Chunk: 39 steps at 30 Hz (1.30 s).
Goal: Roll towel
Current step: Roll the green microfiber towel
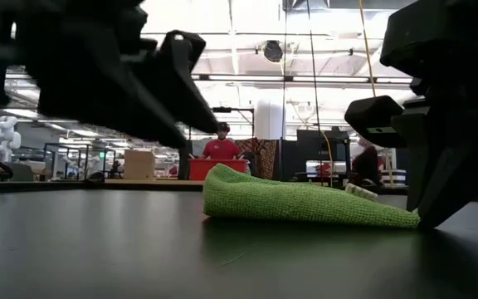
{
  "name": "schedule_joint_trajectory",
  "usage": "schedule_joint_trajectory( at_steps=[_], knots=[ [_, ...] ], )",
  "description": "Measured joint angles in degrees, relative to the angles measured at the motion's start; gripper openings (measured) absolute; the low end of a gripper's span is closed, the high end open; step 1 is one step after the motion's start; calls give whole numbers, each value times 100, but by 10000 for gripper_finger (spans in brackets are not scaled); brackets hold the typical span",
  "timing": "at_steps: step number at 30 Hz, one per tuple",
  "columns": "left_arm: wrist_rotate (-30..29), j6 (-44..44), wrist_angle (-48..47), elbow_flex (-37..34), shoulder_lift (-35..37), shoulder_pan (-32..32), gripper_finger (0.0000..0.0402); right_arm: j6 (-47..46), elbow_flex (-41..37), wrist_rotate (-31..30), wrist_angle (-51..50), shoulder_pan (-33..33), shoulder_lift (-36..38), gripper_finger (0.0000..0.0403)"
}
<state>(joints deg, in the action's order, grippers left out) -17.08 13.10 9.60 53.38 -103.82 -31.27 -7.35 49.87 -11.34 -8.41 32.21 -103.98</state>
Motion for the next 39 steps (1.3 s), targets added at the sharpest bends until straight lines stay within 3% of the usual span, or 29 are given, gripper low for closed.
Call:
schedule_joint_trajectory(
  at_steps=[6,16,26,31,39],
  knots=[
    [-57,692,-442,379,-475,29,190,-29,-4,-4,24,-3,0,2],
    [-1115,1407,-824,652,-723,131,190,-107,-4,60,31,-7,0,2],
    [-911,1426,-798,656,-922,196,186,-103,-4,136,43,-79,0,2],
    [-929,1098,-749,660,-991,192,147,-103,-3,138,47,-84,0,2],
    [-1003,923,-735,738,-1024,210,29,-103,-4,133,46,-84,0,2]
  ],
)
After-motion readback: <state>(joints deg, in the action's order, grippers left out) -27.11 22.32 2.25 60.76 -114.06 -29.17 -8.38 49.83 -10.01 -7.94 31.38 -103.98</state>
